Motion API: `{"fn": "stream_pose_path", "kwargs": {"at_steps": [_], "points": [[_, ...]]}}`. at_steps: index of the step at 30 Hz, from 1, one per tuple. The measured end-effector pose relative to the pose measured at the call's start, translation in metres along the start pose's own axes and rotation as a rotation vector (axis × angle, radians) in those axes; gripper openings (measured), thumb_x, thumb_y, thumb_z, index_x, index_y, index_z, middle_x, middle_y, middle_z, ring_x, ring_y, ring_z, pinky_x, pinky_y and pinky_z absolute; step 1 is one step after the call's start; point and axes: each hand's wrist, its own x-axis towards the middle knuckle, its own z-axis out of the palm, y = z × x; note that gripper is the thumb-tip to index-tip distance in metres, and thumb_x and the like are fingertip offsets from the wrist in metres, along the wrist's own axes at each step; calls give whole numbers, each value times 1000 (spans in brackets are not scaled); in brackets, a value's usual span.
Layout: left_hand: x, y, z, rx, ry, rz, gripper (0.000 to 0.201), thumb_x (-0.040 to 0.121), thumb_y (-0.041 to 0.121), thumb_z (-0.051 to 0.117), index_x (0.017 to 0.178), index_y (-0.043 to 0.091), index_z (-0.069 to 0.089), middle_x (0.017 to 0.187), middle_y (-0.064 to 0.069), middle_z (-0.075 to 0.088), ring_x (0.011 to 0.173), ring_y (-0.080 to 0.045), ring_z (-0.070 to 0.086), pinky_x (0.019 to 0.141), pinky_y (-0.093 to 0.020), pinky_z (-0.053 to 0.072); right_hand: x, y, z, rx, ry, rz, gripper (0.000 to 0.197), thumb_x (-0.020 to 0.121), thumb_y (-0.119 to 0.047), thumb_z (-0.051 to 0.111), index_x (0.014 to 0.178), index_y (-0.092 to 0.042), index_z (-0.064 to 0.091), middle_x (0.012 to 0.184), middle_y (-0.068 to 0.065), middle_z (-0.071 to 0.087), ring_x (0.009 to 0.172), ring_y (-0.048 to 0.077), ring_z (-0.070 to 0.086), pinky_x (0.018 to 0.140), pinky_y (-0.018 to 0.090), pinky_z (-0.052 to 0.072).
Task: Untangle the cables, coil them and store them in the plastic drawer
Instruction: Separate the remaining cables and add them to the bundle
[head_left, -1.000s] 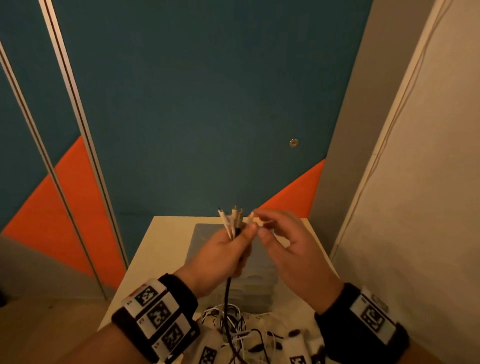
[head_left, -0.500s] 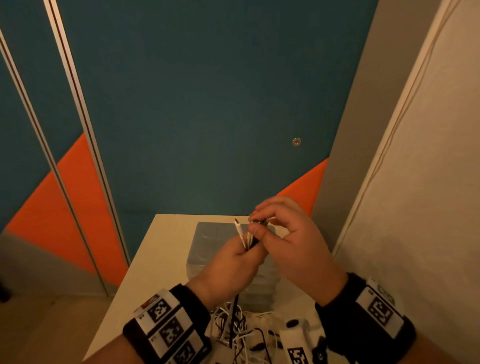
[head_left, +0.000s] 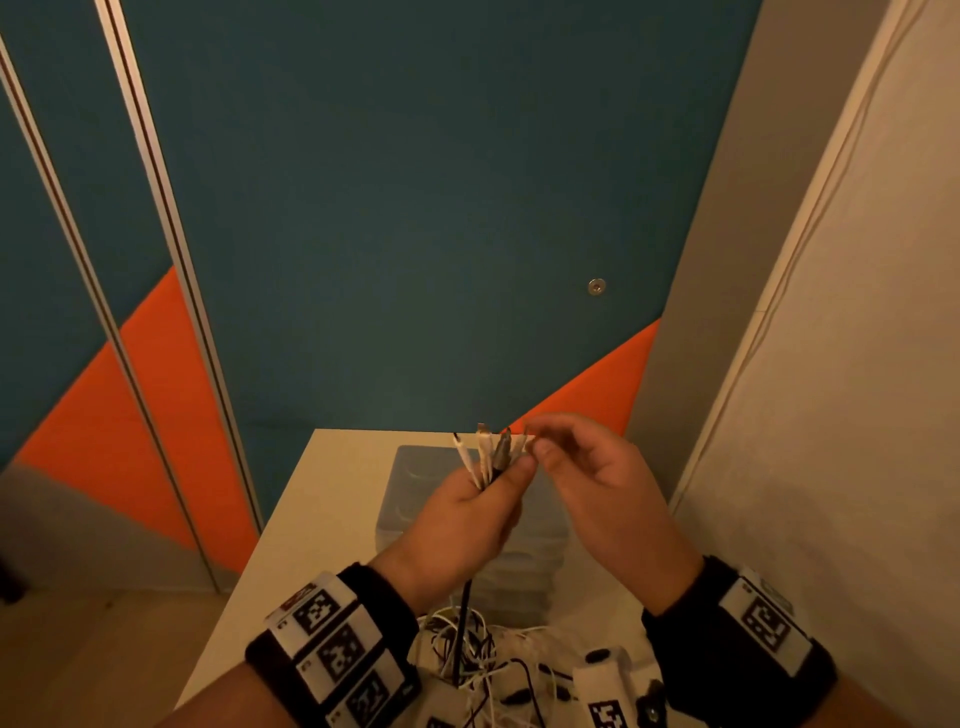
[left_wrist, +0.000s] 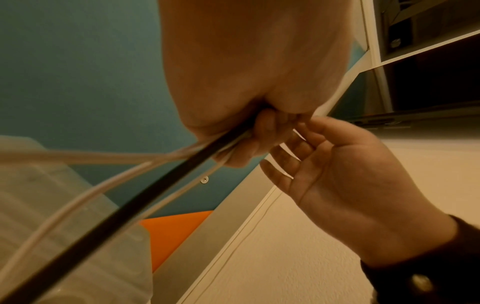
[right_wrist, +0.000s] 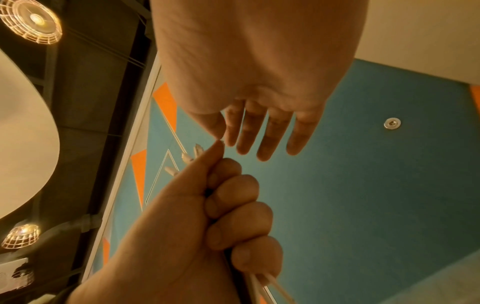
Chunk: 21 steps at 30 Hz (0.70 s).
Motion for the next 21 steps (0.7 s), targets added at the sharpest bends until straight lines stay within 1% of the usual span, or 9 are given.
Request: {"fn": "stream_pose_path", "kwargs": {"at_steps": [2, 7, 9, 11, 14, 16, 18, 19, 21], "points": [[1, -2, -2, 2, -14, -12, 35, 103, 30, 46, 70, 16, 41, 56, -2, 33, 48, -14, 28, 50, -37, 19, 0, 2, 0, -5, -23, -3, 17, 88, -18, 59, 101, -23, 69, 96, -7, 72, 95, 9, 67, 86, 26, 51], [3, -4, -1, 137, -53, -27, 39, 103, 21, 45, 64, 16, 45, 51, 5, 44, 44, -12, 42, 47, -28, 42, 1, -6, 3, -42, -64, -21, 18, 88, -11, 64, 91, -27, 71, 89, -6, 73, 88, 9, 67, 83, 26, 52], [4, -3, 1, 148, -35, -30, 39, 103, 21, 43, 64, 16, 45, 52, 1, 43, 43, -12, 41, 44, -26, 41, 2, -9, 3, -105, -49, -54, 17, 88, -18, 61, 96, -30, 70, 92, -8, 70, 92, 10, 65, 84, 27, 52], [7, -5, 0, 161, -23, -13, 37, 104, 24, 43, 68, 16, 46, 57, -3, 42, 47, -15, 38, 43, -27, 35, 2, -14, 3, -182, -11, -117, 23, 88, -30, 59, 110, -32, 66, 100, -13, 63, 102, 10, 61, 88, 26, 50], [10, -8, -1, 226, -42, 74, 25, 102, 14, 43, 80, 12, 57, 73, -1, 52, 66, -12, 51, 60, -33, 45, -1, -25, 6, -254, -75, -200, 50, 86, -41, 60, 134, -34, 49, 123, -14, 51, 120, 7, 50, 99, 18, 40], [9, -8, 2, 205, -103, 116, 19, 96, 3, 43, 98, 5, 62, 89, 1, 58, 81, 6, 57, 74, -17, 47, -1, -28, 12, -302, -180, -249, 58, 87, -38, 63, 141, -33, 43, 134, -12, 47, 128, 2, 42, 105, 14, 33], [8, -9, 4, 199, -103, 143, 23, 98, 1, 44, 114, 8, 59, 94, 15, 55, 93, 10, 56, 78, -9, 47, 1, -28, 17, -352, -220, -302, 46, 91, -31, 61, 136, -29, 51, 130, -11, 54, 123, -3, 46, 102, 13, 34], [7, -9, 4, 226, -89, 170, 25, 99, 5, 46, 121, 8, 57, 94, 21, 55, 98, 6, 55, 79, -9, 47, 2, -27, 18, -366, -211, -320, 38, 92, -26, 59, 130, -26, 57, 125, -11, 58, 119, -4, 49, 100, 13, 37], [8, -11, 4, 185, -64, 249, 24, 95, 18, 49, 116, 16, 60, 94, 21, 66, 102, 0, 60, 85, -16, 51, 3, -23, 18, -370, -180, -312, 29, 95, -21, 55, 122, -23, 63, 120, -12, 62, 115, -4, 53, 98, 15, 40]]}}
